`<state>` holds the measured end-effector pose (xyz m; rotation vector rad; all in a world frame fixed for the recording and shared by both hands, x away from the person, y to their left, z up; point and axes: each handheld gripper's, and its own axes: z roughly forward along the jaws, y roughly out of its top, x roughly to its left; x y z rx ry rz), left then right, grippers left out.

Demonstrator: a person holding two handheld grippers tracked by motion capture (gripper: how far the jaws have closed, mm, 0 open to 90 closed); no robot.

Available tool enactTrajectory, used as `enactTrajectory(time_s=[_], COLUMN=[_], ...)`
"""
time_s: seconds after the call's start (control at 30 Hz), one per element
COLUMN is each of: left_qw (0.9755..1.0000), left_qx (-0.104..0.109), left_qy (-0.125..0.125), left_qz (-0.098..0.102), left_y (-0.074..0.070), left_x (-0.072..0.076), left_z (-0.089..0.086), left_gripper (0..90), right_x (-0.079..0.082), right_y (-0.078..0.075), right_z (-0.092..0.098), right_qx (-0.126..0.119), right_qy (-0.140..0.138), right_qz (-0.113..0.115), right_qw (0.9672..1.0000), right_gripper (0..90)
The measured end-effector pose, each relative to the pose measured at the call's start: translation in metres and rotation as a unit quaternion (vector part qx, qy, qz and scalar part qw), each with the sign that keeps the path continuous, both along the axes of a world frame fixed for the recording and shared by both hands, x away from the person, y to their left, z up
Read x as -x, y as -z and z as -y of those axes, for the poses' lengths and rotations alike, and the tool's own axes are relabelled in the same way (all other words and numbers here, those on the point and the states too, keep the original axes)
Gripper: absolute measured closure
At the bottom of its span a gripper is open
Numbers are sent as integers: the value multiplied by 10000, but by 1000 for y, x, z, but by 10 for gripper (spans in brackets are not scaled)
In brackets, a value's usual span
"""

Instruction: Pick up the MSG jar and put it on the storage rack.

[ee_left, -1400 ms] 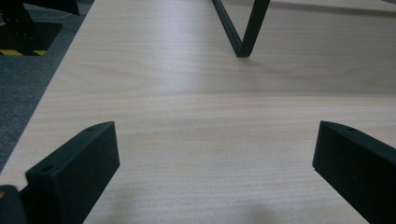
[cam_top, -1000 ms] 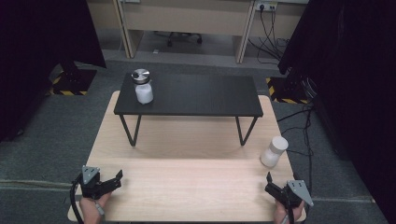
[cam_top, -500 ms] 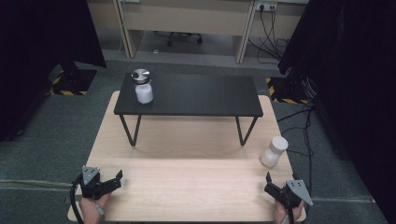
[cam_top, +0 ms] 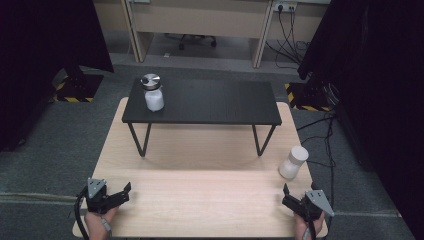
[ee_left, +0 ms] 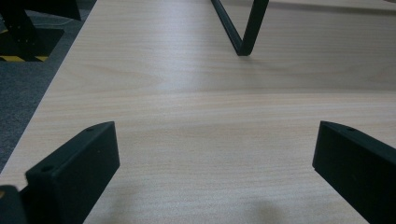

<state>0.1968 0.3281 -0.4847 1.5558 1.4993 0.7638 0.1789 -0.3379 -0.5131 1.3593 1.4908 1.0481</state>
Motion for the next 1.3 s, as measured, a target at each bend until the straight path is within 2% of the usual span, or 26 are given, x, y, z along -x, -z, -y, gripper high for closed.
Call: enactTrajectory(time_s=[0.13, 0.2, 0.43, 0.7, 1.07, 1.3], left_qw=[10000, 10000, 10000, 10000, 10000, 9999], left_qx=[-3, -19, -55, -72, -83, -161], left_qy=[-2, -4, -12, -12, -12, 43], left_qz=[-1, -7, 1, -5, 7, 7], left_y=[0, 0, 0, 0, 0, 0], left_x=[0, 0, 0, 0, 1, 1], left_z=[0, 1, 2, 3, 3, 4], left_gripper=[1, 1, 1, 1, 1, 3], right_x=[-2, -1, -6, -13, -28, -37], right_y=[-2, -3, -11, -18, -31, -38], right_z=[4, 5, 6, 9, 10, 12], right_qx=[-142, -212, -197, -355, -380, -356], right_qy=[-24, -61, -175, -223, -347, -409], right_qz=[3, 78, 247, 505, 423, 380], right_qw=[9999, 9997, 9993, 9978, 9978, 9978], right_gripper=[2, 2, 2, 2, 2, 2])
